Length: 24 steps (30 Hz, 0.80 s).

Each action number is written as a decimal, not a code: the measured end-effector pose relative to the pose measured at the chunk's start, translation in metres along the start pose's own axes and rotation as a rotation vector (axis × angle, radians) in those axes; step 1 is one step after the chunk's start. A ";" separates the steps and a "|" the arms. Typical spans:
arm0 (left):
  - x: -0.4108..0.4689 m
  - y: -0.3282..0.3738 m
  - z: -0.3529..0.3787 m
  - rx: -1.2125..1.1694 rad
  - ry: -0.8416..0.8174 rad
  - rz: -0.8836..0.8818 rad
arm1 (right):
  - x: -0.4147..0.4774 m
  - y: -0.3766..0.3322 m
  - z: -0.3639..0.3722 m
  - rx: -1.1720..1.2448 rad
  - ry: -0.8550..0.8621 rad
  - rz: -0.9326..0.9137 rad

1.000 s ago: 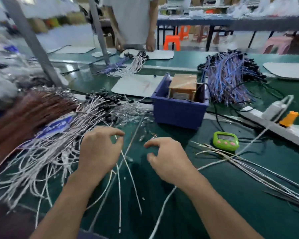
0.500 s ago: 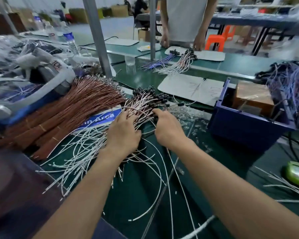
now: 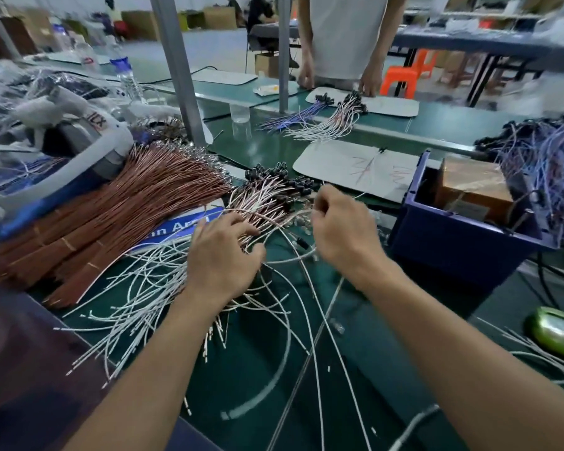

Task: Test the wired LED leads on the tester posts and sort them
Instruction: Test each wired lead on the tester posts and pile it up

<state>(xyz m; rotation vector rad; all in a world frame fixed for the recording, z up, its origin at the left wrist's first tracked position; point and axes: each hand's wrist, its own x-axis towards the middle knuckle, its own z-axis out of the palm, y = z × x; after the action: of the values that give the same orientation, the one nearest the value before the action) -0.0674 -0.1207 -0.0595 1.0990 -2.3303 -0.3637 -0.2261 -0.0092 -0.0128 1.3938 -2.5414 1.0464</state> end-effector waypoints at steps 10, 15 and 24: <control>-0.012 0.012 -0.021 -0.059 0.206 -0.177 | -0.075 0.035 -0.127 0.263 0.373 0.166; -0.054 0.094 -0.042 -0.449 0.450 0.012 | -0.143 0.058 -0.138 0.437 0.409 0.283; -0.131 0.209 0.006 -0.344 -0.686 0.274 | -0.216 0.101 -0.149 0.505 0.429 0.341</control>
<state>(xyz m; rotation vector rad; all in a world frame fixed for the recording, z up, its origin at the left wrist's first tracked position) -0.1338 0.1127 -0.0168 0.5171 -2.7932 -1.1264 -0.2145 0.2712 -0.0295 0.6778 -2.3177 1.9063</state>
